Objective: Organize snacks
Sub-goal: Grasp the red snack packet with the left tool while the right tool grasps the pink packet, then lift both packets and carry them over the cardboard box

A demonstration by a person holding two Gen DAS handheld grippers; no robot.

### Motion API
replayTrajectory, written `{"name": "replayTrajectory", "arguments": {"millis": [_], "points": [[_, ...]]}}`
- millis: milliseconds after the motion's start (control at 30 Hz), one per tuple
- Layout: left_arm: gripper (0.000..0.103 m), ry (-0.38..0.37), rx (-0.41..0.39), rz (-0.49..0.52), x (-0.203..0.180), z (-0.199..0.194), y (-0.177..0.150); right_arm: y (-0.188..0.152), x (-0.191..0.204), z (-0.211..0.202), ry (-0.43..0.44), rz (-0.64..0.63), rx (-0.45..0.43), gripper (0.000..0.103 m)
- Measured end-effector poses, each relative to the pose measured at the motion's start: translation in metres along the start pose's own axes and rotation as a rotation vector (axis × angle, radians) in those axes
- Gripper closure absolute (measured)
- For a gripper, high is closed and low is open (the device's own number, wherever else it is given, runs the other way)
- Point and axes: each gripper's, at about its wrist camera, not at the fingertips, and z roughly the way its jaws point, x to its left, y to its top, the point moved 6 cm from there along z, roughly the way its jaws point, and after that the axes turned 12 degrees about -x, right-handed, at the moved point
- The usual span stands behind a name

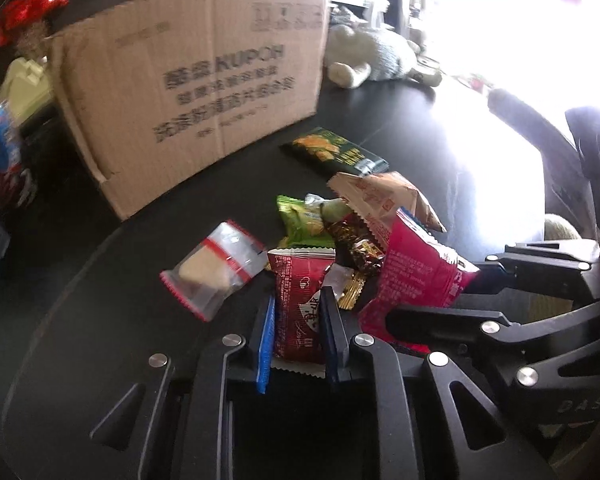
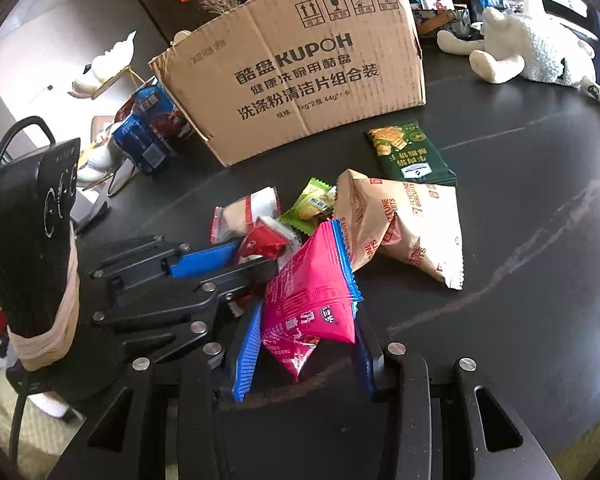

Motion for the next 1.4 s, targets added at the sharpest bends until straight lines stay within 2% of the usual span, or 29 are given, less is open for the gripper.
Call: {"name": "replayTrajectory", "arguments": {"millis": [300, 633, 1000, 1400], "points": [[0.082, 0.093, -0.056, -0.063, -0.004, -0.048, 0.009, 0.007, 0.006, -0.019, 0.023, -0.019, -0.050, 0.062], [0.082, 0.192, -0.186, -0.092, -0.013, -0.099, 0.040, 0.037, 0.018, -0.054, 0.058, -0.085, -0.151, 0.062], [0.082, 0.236, -0.315, -0.102, -0.018, -0.133, 0.094, 0.099, 0.022, -0.092, 0.058, -0.131, -0.302, 0.062], [0.082, 0.276, -0.421, -0.143, -0.002, -0.156, 0.148, 0.163, 0.037, -0.110, 0.079, -0.183, -0.406, 0.062]]}}
